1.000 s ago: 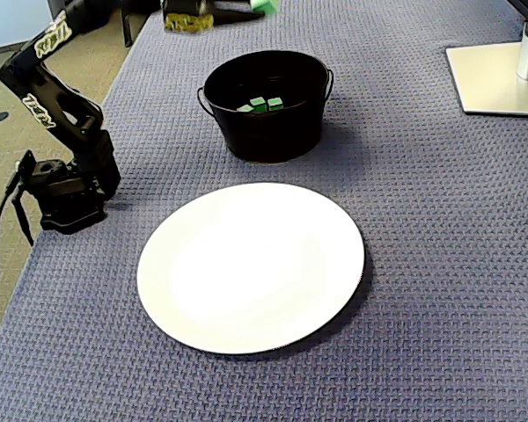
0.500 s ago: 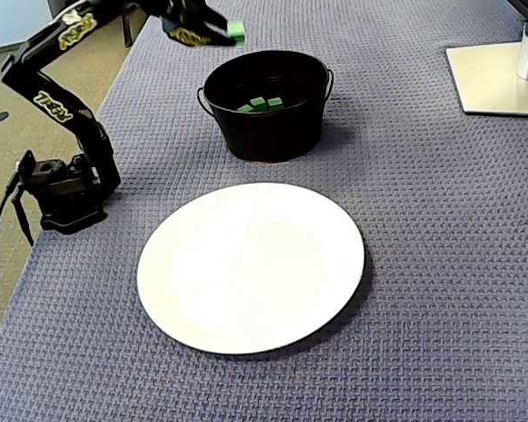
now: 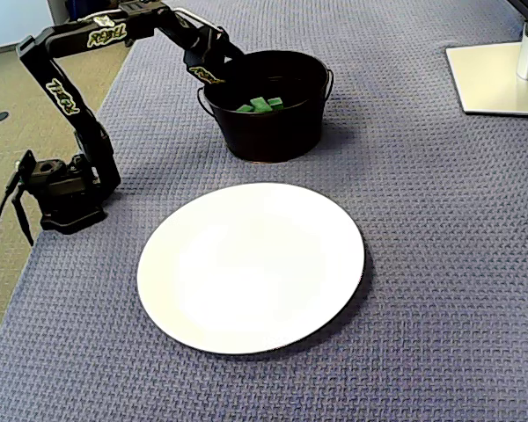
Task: Pick up the items on the white plate and put them in the black container.
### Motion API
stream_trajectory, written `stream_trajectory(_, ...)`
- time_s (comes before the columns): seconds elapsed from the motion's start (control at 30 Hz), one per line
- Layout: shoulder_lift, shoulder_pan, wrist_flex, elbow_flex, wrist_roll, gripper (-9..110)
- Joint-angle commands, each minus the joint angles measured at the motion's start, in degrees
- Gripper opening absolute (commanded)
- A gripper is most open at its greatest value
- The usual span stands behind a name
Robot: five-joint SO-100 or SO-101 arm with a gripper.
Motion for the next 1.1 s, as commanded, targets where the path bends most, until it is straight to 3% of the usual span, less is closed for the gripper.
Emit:
stream_trajectory(0.0, 8.53, 4.31, 5.45, -4.31, -1.49, 27)
stream_trajectory(0.1, 15.38, 9.32, 12.57, -11.51, -7.91, 28)
stream_trajectory(0.23, 26.02, 17.49, 17.93, -15.29, -25.49, 20)
stream_trajectory(0.47, 50.89, 31.03, 24.08, 1.41, -47.46, 4)
stream_trajectory(0.77, 67.32, 32.87, 41.13, 23.73, -51.06, 0)
stream_trajectory(1.07, 71.72, 31.38, 45.18, 43.51, -52.82, 0)
